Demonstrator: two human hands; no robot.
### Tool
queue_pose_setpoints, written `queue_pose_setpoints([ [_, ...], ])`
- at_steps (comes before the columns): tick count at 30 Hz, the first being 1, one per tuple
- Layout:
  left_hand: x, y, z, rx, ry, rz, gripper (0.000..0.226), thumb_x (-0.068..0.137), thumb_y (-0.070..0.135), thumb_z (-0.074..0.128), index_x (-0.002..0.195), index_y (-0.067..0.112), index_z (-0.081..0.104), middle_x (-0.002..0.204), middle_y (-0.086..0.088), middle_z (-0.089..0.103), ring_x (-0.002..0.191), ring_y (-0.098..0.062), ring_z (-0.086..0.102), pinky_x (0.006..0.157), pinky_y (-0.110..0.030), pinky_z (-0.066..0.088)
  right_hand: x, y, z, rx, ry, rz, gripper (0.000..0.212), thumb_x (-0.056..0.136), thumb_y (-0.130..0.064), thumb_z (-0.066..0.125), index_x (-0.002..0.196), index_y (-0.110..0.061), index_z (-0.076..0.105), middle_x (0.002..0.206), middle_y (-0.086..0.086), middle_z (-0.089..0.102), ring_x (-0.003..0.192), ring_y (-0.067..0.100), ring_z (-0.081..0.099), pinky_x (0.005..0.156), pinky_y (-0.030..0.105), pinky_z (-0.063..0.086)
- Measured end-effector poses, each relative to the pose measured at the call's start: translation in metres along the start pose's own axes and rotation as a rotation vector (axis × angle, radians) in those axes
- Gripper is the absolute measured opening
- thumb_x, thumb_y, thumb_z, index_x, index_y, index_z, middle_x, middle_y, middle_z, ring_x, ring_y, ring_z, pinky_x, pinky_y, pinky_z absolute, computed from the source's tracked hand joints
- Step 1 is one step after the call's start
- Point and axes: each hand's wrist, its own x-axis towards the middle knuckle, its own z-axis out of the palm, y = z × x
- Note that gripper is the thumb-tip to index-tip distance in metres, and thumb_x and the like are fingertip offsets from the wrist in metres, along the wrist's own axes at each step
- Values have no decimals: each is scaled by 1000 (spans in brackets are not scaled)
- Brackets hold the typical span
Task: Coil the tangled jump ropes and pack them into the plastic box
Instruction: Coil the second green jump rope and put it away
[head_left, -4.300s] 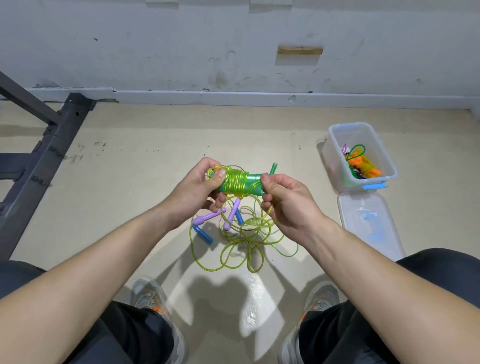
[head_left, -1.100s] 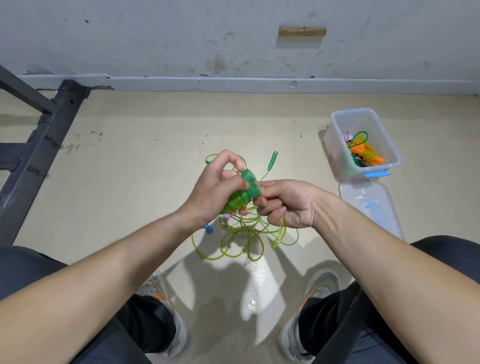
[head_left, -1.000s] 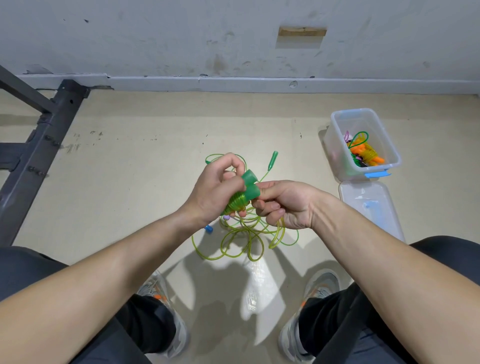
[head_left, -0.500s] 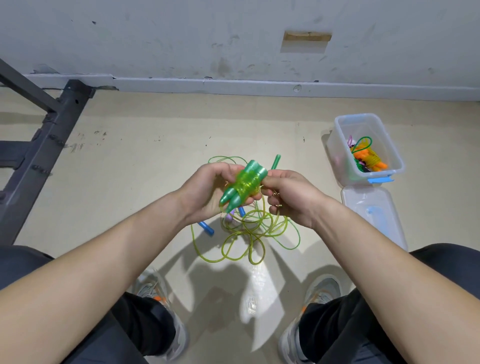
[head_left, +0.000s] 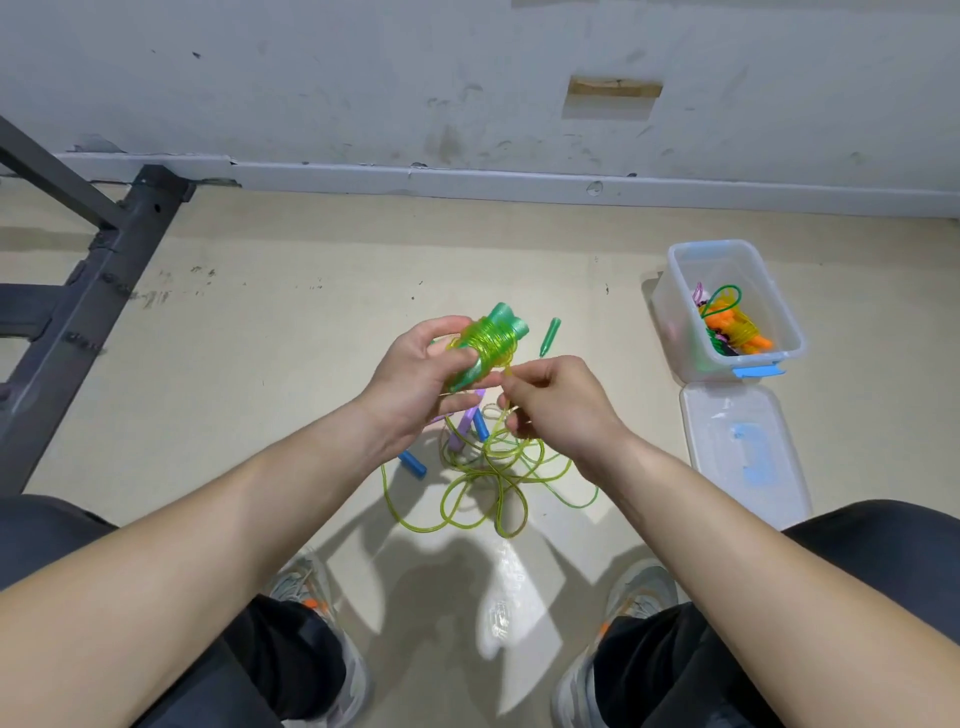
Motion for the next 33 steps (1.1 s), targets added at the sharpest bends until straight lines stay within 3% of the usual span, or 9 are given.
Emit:
queue_pose_setpoints([
  [2,-1,-6,5,94,27,57,29,98,0,57,124,13,54,116,-12,68,82,-27,76,64,-25,60,0,1,1,-307,67,-26,28,94,-21,62,78,-1,72,58,2,68,56,20,65,65,39,57],
  [5,-2,-15,10,158,85,108,21,99,2,58,118,8,50,121,-14,65,76,-26,76,66,-24,60,-4,1,6,-447,189,-35,22,88,-27,67,92,-6,63,68,7,72,64,20,70,58,34,55],
  [7,-1,-19,10,158,136,115,17,99,3,58,112,8,50,122,-17,64,76,-27,76,65,-23,59,-8,1,8,-356,232,-63,25,88,-22,67,104,-15,49,73,4,72,60,12,69,50,24,47],
  [9,0,-20,9,151,178,126,16,98,3,59,109,8,49,122,-19,63,74,-26,76,65,-22,58,-11,-2,8,-295,195,-138,21,87,-12,63,97,-18,45,62,-1,68,57,13,68,49,25,46],
  [12,2,-21,7,193,210,155,18,97,7,62,110,9,49,122,-16,63,70,-25,75,63,-23,58,-12,-9,4,-106,0,-81,14,87,1,59,84,-11,52,53,-2,63,49,18,63,51,27,46],
  [17,3,-17,2,225,241,154,14,97,11,63,107,13,53,97,-10,66,54,-15,66,67,-32,58,-9,-16,-7,93,-202,8,25,93,5,50,96,-8,71,71,18,63,50,14,56,53,25,46],
  [21,0,-10,4,132,146,102,5,98,10,61,98,14,59,81,-13,54,56,-18,67,64,-28,57,-10,-18,-8,178,-251,12,27,95,6,46,90,-2,71,67,-2,69,56,15,58,53,23,49],
  [28,1,10,-19,175,-217,-9,40,89,-11,61,122,12,62,105,-18,73,86,-28,73,81,-30,61,-5,-20,-20,454,-220,143,38,89,12,32,93,-1,67,78,17,72,70,26,74,67,31,62],
  [33,-2,12,-18,362,-113,164,23,99,3,58,120,11,65,83,-6,76,76,-18,75,70,-26,59,-5,-20,-26,531,-314,76,29,89,17,51,99,-5,68,90,15,76,80,21,75,83,32,60],
])
